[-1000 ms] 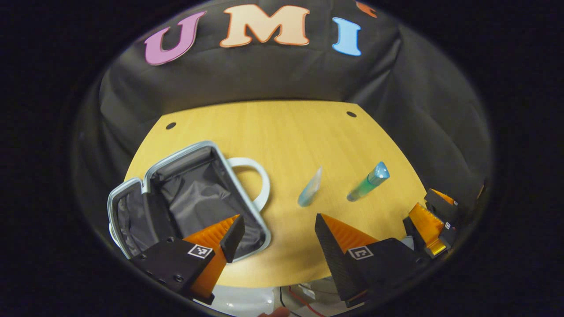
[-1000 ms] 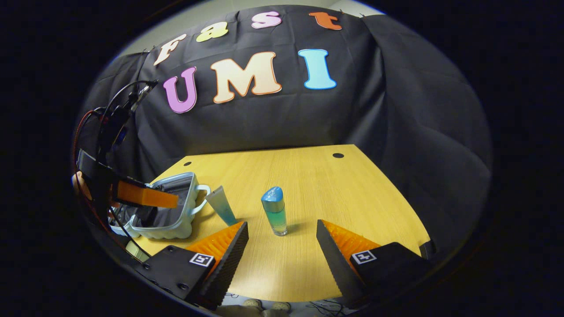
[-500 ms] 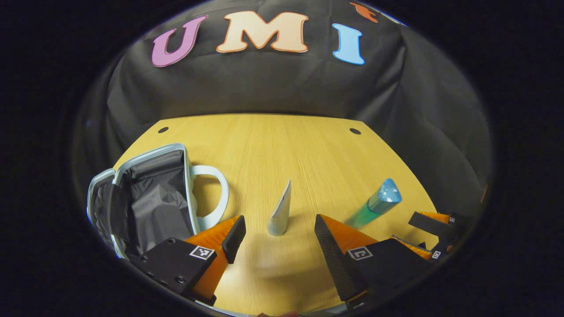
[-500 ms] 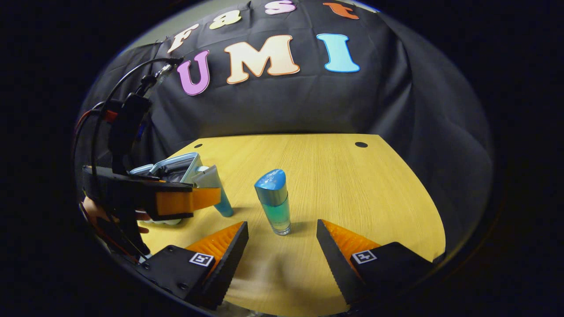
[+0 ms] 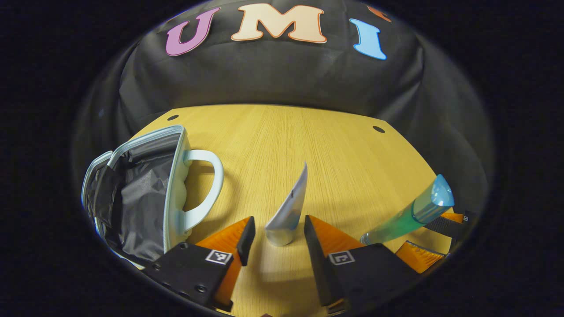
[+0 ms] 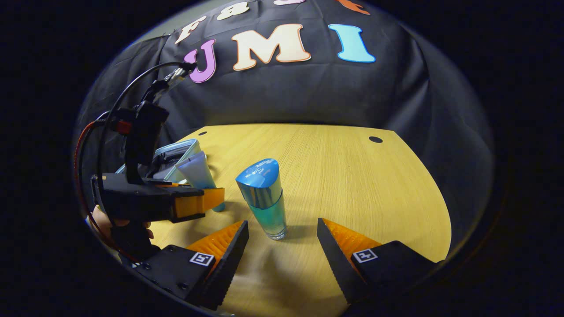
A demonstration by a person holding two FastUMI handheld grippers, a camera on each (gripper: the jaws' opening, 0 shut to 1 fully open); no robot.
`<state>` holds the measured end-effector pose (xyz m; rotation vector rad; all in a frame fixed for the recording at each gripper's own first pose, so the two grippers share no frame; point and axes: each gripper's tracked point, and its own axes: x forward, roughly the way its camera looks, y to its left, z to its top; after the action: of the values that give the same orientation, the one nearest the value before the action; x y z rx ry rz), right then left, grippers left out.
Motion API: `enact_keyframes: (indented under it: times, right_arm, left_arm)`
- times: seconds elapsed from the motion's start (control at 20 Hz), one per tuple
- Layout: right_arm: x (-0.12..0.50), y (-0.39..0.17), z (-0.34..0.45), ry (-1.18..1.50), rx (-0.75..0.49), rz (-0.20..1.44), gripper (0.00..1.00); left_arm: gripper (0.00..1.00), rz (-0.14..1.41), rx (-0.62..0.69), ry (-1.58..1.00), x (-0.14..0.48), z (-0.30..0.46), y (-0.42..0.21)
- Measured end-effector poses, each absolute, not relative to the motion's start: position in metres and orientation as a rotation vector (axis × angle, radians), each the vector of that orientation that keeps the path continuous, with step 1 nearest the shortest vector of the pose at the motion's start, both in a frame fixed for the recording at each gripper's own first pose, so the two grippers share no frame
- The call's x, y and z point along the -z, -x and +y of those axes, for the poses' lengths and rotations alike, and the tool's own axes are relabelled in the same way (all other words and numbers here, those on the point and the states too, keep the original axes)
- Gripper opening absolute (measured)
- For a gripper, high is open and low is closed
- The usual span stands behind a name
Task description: First open the suitcase, pack the skin care products into it, and then close the suitcase.
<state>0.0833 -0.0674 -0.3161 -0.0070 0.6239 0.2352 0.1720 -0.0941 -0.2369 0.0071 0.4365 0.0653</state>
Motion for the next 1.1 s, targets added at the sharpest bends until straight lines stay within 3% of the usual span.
enact_keyframes:
  times: [0.05,0.2,0.95,1.1]
  right_arm:
    - [0.318,-0.085,-0.066,0.008,-0.244,0.626,0.98]
    - [0.323,-0.09,-0.064,0.009,-0.261,0.637,0.98]
    - [0.338,-0.118,-0.047,-0.009,-0.312,0.607,0.97]
    - [0.345,-0.12,-0.044,-0.001,-0.312,0.619,0.84]
  left_arm:
    - [0.53,0.444,-0.072,-0.007,0.239,-0.094,-0.174]
    - [0.34,0.448,-0.089,-0.022,0.241,-0.092,-0.182]
    - [0.31,0.484,-0.053,0.091,0.194,-0.089,-0.143]
    - [0.32,0.493,-0.064,0.119,0.182,-0.083,-0.131]
